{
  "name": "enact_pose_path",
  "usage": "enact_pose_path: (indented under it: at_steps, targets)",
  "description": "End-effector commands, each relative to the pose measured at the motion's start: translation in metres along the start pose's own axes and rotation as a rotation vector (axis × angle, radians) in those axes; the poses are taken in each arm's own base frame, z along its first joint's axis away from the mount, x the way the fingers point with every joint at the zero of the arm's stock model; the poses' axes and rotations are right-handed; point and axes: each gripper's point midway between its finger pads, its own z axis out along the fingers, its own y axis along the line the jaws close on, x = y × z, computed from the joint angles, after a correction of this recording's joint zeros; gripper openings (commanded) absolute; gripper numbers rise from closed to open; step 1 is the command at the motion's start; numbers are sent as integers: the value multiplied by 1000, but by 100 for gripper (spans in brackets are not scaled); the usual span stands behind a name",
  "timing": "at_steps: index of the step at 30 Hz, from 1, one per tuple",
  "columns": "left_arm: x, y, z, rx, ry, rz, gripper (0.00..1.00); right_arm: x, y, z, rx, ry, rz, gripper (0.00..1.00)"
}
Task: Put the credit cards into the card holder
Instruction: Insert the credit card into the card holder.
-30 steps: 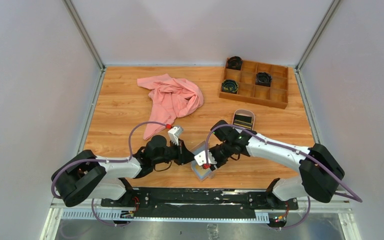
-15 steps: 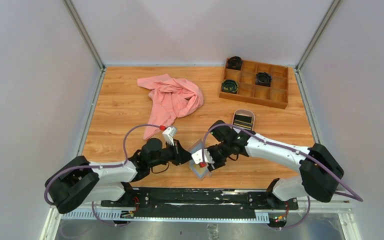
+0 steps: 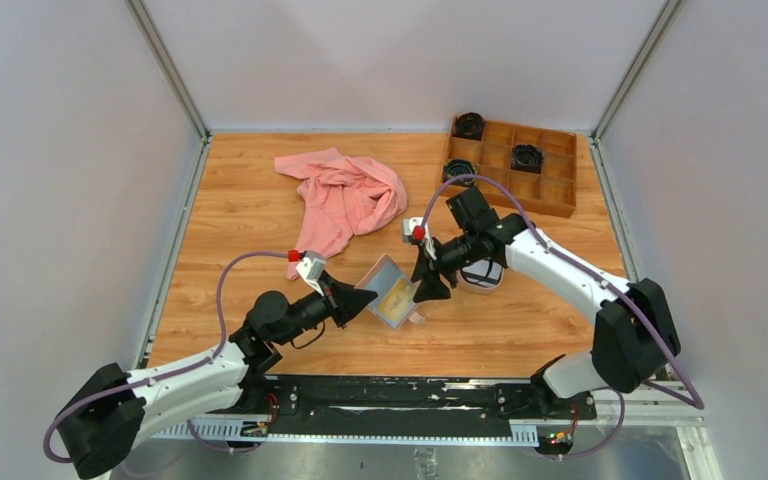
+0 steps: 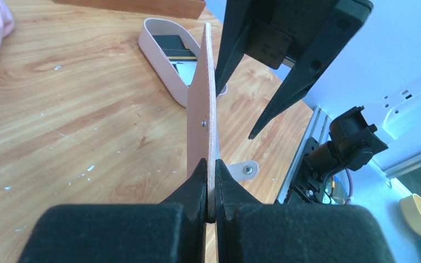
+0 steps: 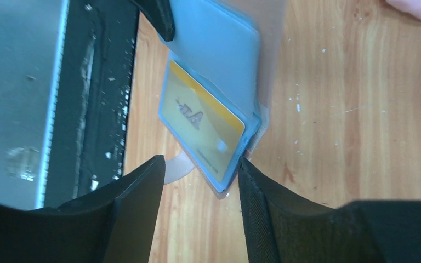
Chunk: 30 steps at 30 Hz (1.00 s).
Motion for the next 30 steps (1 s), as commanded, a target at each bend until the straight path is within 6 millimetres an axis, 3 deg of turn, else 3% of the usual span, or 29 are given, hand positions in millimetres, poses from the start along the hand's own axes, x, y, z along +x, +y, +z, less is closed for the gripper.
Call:
enact_pose_path:
  at_steps: [1, 8, 17, 30]
  targets:
    - [-20, 3, 2, -27, -74, 46, 0, -20, 20, -7, -155, -111, 297, 57]
    - [-19, 6, 6, -53, -66, -9, 0, -23, 11, -17, -154, -152, 411, 57]
    - [-21, 4, 8, -47, -65, -16, 0, -15, 4, -11, -171, -136, 528, 54]
    - [-16, 11, 10, -76, -49, -7, 0, -24, 9, -5, -293, -191, 657, 41]
